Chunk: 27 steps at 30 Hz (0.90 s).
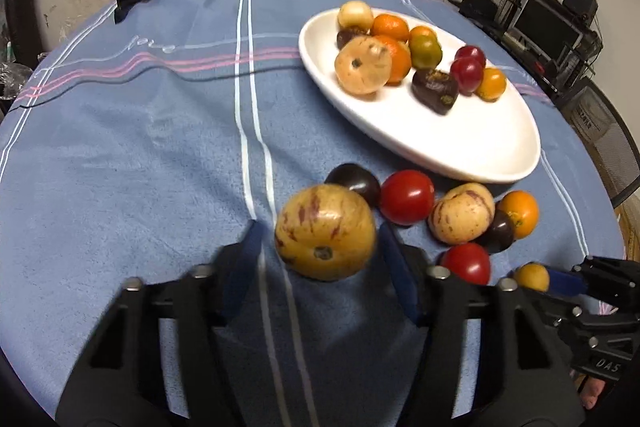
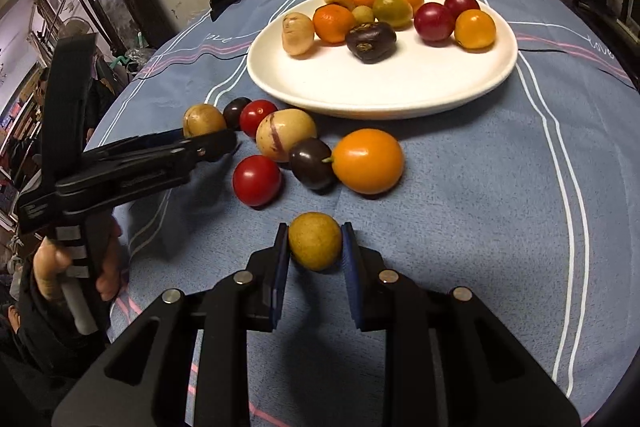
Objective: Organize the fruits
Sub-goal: 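Grasp the speckled pale fruit with the left tool while the right tool grasps a small yellow fruit, then lower both fruits onto the white plate and open both tools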
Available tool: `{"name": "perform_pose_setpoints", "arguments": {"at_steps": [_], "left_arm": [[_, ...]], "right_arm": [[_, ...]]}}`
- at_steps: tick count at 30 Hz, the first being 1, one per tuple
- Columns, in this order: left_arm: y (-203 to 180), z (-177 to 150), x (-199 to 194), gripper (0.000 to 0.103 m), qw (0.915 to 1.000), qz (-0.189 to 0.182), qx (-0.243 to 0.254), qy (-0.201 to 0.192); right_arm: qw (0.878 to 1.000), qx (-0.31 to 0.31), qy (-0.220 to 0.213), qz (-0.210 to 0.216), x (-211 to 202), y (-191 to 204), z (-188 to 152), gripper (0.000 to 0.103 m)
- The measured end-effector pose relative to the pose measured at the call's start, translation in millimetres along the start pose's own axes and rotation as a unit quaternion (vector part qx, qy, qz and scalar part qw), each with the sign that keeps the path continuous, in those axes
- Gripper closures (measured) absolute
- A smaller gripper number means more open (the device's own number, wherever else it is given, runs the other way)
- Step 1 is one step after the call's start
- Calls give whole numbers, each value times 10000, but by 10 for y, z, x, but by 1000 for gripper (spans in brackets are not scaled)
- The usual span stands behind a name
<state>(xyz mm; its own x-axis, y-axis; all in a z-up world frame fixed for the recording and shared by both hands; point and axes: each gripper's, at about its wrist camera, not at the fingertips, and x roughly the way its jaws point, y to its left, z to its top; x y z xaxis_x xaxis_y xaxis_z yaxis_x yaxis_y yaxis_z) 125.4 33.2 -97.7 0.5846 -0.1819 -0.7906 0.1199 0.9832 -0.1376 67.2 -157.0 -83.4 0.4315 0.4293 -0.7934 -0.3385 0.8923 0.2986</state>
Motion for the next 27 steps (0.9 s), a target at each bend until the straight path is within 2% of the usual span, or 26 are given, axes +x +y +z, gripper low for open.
{"name": "perform_pose_setpoints", "arguments": {"at_steps": [11,21,27], "left_arm": [[92,-183,-369,58,9982,-439,-396,-100],[-8,-265,-653,58,9970,-694,-285,-194],[-56,-128,-663,58,9967,-740,-250,-213]], "right_arm": [[9999,3,-118,3,-70,17,19,77],[9998,-30,-209,-1,-133,48,16,77],[9992,-19,-390,-72,-267,-59,165,77]]}}
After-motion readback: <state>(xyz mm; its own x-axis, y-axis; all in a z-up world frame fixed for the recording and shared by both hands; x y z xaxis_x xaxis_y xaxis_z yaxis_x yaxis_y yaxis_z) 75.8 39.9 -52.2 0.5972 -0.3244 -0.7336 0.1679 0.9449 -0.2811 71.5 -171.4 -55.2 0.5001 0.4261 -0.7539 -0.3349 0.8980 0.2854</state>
